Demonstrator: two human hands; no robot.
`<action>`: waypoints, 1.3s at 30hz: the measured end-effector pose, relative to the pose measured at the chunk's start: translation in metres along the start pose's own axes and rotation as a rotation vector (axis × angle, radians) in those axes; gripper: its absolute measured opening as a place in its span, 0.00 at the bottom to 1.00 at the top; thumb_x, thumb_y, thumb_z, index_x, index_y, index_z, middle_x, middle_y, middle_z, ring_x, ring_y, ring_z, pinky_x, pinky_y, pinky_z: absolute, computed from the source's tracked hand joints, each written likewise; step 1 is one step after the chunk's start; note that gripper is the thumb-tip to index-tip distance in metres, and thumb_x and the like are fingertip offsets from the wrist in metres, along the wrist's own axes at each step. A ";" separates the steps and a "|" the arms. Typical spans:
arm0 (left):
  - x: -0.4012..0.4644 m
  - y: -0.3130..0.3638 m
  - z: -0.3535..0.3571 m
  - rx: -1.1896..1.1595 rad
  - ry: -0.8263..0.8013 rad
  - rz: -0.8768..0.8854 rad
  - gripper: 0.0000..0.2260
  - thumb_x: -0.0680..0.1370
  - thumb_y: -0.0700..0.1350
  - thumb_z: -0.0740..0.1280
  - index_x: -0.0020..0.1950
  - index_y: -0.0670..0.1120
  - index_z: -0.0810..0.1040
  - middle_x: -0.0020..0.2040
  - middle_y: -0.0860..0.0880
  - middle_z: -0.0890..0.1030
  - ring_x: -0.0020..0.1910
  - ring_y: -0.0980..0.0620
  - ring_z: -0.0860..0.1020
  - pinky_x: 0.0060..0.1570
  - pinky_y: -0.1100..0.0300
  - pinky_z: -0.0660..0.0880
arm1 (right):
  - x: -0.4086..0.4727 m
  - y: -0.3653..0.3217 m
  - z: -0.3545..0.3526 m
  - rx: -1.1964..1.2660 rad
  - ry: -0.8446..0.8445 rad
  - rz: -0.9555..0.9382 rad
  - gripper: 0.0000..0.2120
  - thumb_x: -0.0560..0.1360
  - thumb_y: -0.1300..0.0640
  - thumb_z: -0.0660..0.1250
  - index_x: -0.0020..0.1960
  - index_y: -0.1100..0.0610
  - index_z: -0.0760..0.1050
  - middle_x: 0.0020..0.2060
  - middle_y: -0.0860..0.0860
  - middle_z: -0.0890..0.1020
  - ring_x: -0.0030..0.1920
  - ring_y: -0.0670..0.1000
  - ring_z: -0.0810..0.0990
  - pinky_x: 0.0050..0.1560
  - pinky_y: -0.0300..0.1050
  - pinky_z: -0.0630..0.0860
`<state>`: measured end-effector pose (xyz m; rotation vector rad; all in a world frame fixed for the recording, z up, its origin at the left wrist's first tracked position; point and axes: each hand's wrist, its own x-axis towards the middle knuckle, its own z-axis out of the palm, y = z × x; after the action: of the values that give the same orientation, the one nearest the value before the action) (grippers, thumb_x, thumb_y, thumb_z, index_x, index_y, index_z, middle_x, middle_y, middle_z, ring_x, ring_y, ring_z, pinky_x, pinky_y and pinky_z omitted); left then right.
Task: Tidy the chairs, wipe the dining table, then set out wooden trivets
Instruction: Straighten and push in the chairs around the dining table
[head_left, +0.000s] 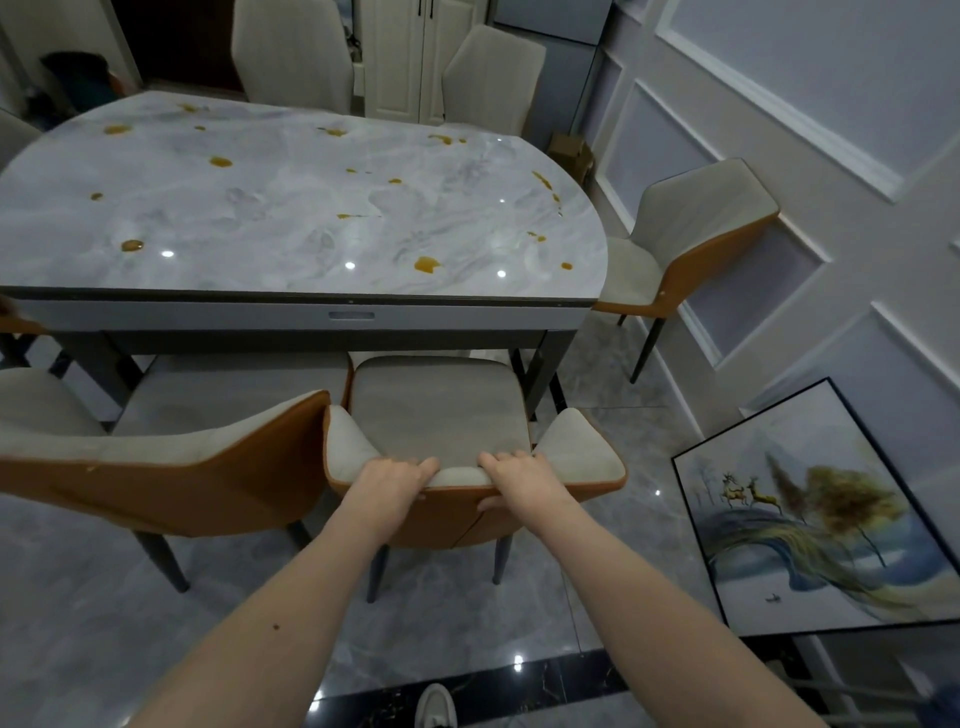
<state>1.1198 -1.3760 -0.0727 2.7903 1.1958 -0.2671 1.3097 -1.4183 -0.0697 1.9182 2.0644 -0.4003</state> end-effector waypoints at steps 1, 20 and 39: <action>0.003 -0.001 -0.002 -0.014 0.007 -0.006 0.11 0.79 0.45 0.60 0.61 0.48 0.66 0.55 0.48 0.78 0.53 0.46 0.78 0.49 0.54 0.72 | 0.003 0.003 -0.003 0.000 0.000 -0.011 0.22 0.73 0.42 0.68 0.59 0.53 0.66 0.56 0.55 0.78 0.57 0.59 0.74 0.55 0.56 0.69; 0.056 -0.013 -0.019 -0.055 -0.045 -0.135 0.16 0.77 0.44 0.65 0.63 0.49 0.65 0.57 0.47 0.77 0.56 0.46 0.76 0.50 0.55 0.69 | 0.039 0.018 -0.018 0.032 0.162 0.071 0.24 0.72 0.43 0.70 0.61 0.52 0.67 0.56 0.52 0.78 0.58 0.57 0.75 0.58 0.54 0.68; 0.078 0.104 -0.077 -0.213 0.029 0.085 0.17 0.77 0.53 0.65 0.62 0.49 0.68 0.56 0.49 0.76 0.54 0.49 0.75 0.53 0.54 0.74 | -0.092 0.099 -0.026 0.156 0.281 0.299 0.24 0.76 0.59 0.65 0.71 0.56 0.64 0.67 0.54 0.71 0.67 0.55 0.68 0.67 0.49 0.63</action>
<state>1.2576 -1.3806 -0.0107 2.6590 1.0403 -0.0863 1.4136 -1.4845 -0.0095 2.4546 1.9048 -0.2384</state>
